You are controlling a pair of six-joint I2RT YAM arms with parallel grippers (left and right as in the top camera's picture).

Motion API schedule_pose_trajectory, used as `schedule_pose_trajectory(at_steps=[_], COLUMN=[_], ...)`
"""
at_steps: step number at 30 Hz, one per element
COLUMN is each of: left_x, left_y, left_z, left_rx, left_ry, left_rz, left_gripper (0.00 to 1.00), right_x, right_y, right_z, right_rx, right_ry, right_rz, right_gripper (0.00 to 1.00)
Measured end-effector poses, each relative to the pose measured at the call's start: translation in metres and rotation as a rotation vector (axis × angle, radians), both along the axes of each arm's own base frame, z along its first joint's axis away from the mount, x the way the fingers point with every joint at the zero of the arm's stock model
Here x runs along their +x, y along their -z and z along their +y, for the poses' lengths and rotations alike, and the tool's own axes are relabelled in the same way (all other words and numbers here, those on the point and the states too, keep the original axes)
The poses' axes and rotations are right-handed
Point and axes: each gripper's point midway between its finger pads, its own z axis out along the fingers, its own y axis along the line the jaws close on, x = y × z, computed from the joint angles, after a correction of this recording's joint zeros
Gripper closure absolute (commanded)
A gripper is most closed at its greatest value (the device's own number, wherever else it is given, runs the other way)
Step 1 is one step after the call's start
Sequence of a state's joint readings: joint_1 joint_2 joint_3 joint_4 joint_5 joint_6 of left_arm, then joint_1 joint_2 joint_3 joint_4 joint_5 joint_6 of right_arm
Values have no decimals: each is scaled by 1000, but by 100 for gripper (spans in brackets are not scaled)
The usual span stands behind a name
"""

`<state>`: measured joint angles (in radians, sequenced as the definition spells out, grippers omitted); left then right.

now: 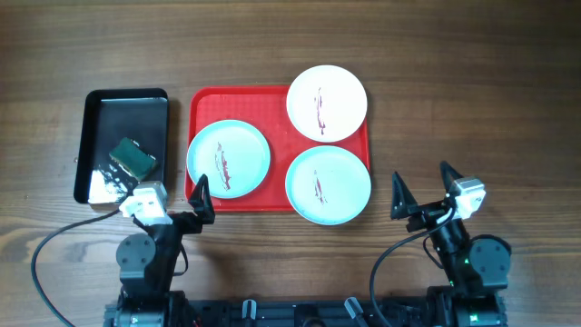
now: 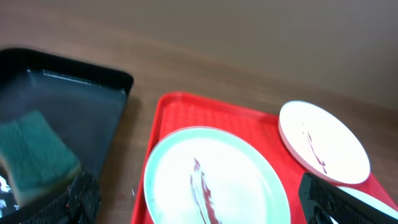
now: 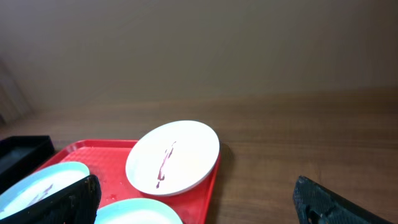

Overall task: Clean dirty plates on tray and stack at the side
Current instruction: 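Reach left gripper to the sponge and right gripper toward the plates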

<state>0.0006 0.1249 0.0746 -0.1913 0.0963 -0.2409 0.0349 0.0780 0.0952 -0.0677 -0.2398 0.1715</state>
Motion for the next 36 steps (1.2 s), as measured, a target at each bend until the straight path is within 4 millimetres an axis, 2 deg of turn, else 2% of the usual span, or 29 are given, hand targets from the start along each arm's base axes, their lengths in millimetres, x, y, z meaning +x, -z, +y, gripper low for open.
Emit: schedule_pose_trajectory(at_steps=[3,8,10,16,21,25,31,34,36], left_x=[-1,3,6,23,38,70,82,80,72], left_y=[-9,-54,-65,-85,-98,-123,-121,-116,-107], left_z=[-1,-2,-2,-2,-6,-27,-39,-31,-9], left_rx=[-33,-51,-51,-53,-65,-137,-188,-196,-212], left_ry=[-1,-5,-7,-16,-2,109,163,106,-29], left_rz=[73,160,223,493,712,677,675,701,764], left_gripper=[0,0,0,0,0,0,0,1,2], right_x=[-1,1,5,25,39,59,85,96,104], right_y=[-18,-58,-70,-92,-97,-107,-90,-70,-62], right_z=[1,5,8,17,25,31,51,73,91], right_rx=[0,4,-1,-21,-70,-86,-10,14,1], right_ry=[-5,-29,-49,-103,-165,-210,-314,-372,-404], right_rz=[26,53,83,237,427,492,556,671,737], right_gripper=[0,0,0,0,0,0,0,1,2])
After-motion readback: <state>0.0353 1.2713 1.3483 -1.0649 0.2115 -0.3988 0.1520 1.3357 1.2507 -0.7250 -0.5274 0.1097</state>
